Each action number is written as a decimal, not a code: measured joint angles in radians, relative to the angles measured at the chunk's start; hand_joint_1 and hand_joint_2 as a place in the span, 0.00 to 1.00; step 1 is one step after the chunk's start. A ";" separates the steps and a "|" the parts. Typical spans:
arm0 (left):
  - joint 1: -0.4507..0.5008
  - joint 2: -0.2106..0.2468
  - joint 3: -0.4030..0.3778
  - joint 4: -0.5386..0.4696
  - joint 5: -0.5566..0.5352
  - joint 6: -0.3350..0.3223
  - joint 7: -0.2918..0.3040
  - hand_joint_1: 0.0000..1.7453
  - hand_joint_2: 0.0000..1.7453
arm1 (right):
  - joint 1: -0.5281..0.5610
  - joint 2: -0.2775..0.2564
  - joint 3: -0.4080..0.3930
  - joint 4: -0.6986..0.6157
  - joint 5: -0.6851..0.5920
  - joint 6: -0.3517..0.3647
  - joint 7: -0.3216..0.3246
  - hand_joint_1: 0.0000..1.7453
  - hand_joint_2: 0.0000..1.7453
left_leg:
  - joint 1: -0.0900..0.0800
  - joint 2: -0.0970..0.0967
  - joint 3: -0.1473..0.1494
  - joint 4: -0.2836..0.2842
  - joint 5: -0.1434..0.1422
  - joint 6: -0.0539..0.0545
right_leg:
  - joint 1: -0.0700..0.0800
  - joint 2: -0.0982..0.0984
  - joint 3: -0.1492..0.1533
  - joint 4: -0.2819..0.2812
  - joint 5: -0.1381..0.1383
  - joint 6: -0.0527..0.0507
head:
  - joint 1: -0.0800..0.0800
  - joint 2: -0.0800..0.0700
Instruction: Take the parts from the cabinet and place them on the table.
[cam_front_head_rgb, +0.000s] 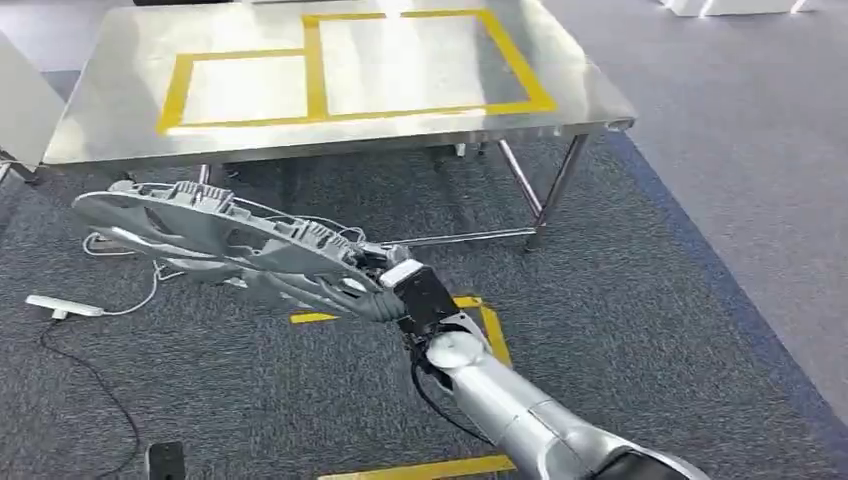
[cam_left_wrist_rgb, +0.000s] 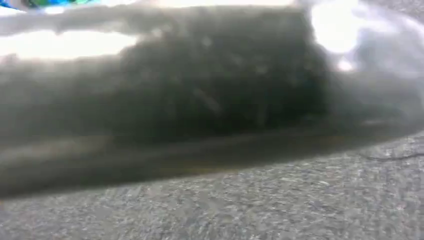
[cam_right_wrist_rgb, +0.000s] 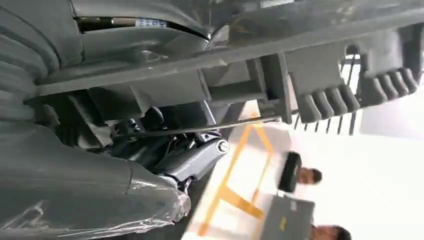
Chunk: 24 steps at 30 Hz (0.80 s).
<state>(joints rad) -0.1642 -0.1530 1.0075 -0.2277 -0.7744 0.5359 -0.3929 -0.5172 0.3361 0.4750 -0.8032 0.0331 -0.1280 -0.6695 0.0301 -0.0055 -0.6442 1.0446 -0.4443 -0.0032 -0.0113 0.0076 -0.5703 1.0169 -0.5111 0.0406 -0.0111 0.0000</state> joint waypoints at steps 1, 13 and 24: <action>0.000 0.001 -0.003 -0.001 -0.001 0.002 0.000 0.00 0.00 | 0.001 -0.001 -0.001 -0.018 0.013 -0.025 -0.004 1.00 1.00 | -0.003 -0.002 0.010 -0.003 -0.005 0.008 | -0.001 -0.004 -0.007 0.029 -0.005 0.002 | 0.005 0.000; -0.006 -0.013 -0.026 -0.002 0.000 0.003 0.000 0.00 0.00 | -0.010 -0.022 -0.060 -0.138 0.057 -0.186 -0.004 1.00 1.00 | -0.037 -0.014 0.111 -0.015 -0.099 0.028 | 0.068 -0.003 -0.128 0.005 0.115 -0.081 | 0.007 0.000; -0.012 -0.012 -0.052 -0.002 -0.021 0.010 0.004 0.00 0.00 | 0.040 -0.045 -0.121 -0.224 0.076 -0.284 -0.009 1.00 1.00 | -0.028 -0.006 -0.080 0.173 -0.116 -0.015 | 0.035 -0.001 -0.011 -0.031 0.054 -0.071 | 0.005 0.000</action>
<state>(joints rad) -0.1758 -0.1648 0.9556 -0.2293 -0.7958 0.5459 -0.3887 -0.4770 0.2914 0.3540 -1.0273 0.1088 -0.4121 -0.6786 0.0024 -0.0116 -0.7243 1.2178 -0.5599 -0.0180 0.0240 0.0069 -0.5815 0.9862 -0.4568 -0.0306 -0.0065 0.0000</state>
